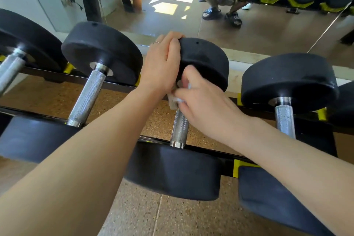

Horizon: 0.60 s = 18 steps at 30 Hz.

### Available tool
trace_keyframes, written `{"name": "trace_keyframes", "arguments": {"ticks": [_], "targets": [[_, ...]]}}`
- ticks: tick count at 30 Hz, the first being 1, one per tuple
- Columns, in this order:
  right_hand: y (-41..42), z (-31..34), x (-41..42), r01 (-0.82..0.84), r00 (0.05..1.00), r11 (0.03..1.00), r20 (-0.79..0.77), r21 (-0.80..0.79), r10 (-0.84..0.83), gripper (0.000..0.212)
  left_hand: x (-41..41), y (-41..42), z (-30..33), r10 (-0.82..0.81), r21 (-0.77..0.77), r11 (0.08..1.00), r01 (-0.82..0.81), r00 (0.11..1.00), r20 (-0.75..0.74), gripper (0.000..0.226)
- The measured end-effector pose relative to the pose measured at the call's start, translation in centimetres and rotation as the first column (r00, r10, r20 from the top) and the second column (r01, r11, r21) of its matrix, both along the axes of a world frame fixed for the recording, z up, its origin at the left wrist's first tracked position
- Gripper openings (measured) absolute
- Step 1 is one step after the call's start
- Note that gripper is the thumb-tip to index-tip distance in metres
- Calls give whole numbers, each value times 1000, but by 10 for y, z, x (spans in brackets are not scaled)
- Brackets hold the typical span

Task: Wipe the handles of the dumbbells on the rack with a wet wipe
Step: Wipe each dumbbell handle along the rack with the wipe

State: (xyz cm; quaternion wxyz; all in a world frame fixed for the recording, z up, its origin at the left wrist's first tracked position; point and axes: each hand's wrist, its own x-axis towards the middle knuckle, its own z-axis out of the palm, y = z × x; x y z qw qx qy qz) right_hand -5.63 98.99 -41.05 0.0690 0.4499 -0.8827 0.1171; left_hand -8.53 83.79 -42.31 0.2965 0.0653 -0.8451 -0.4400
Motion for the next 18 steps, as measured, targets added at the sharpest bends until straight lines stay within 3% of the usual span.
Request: {"name": "trace_keyframes", "arguments": {"ticks": [3,6,8,10,16,18], "targets": [[9,5,0,-56,998,996,6,76,55,32,1,0,1,2,-9,1000,-2,1000,2,37],[16,3,9,-206,954,975,240,82,181,43,0,0,2,11,-17,1000,-11,1000,8,38],[17,3,13,-247,887,967,414,54,203,34,0,0,2,18,-20,1000,-17,1000,15,38],[14,6,15,-221,823,975,540,24,174,16,1,0,1,22,-19,1000,-22,1000,12,38],[12,14,23,-240,706,964,702,114,93,25,1,1,3,16,-15,1000,-15,1000,22,39],[17,17,24,-208,674,969,737,132,45,42,2,1,3,14,-13,1000,-14,1000,21,38]]}}
